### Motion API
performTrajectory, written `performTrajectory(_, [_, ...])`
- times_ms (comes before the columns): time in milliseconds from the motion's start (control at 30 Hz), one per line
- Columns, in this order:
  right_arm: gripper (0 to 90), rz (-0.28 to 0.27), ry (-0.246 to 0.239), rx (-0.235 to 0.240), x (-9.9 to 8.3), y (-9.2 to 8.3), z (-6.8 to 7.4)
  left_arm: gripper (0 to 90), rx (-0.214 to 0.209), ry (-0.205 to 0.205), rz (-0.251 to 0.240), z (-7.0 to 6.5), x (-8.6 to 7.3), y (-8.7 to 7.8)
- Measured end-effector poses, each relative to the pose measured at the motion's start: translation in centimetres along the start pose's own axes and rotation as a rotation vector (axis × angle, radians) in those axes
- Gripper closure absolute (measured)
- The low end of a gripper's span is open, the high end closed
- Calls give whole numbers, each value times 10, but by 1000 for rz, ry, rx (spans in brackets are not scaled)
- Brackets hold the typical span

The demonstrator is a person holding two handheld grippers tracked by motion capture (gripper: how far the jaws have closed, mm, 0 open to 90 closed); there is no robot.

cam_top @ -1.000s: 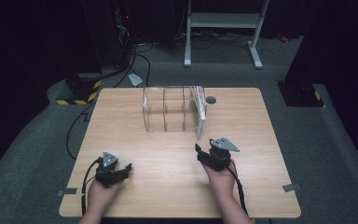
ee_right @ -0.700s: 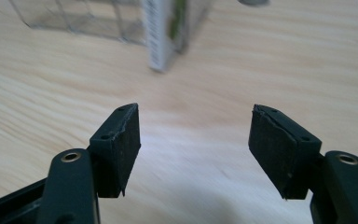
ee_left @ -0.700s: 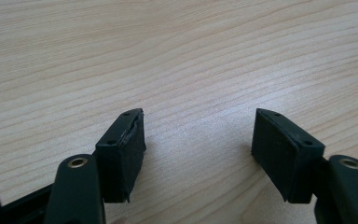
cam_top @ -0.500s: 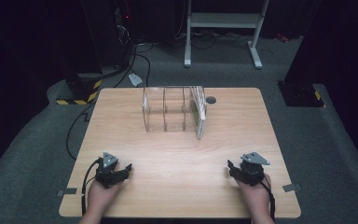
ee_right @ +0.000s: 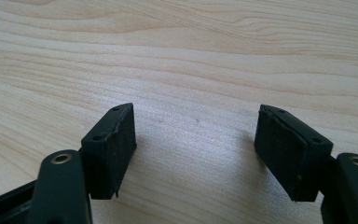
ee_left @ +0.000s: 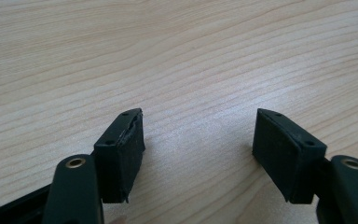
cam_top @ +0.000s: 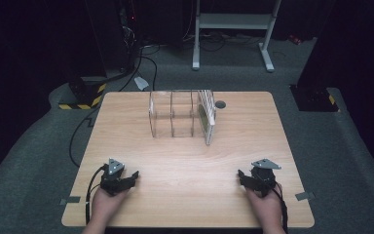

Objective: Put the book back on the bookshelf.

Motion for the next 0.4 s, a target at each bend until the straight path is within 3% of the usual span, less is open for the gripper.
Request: performTrajectory(400, [289, 1, 1, -1, 0, 0, 0, 337, -4, 5, -1, 0, 0, 0])
Point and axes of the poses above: each handheld gripper's, and its own axes: y roughly forward along the jaws, x roughly out of its top, z roughly to its left, the point moved 4 cm from there along y, roughly forward along the jaws, and after that the axes turned 11 degrees about y, right-handed, at the moved point
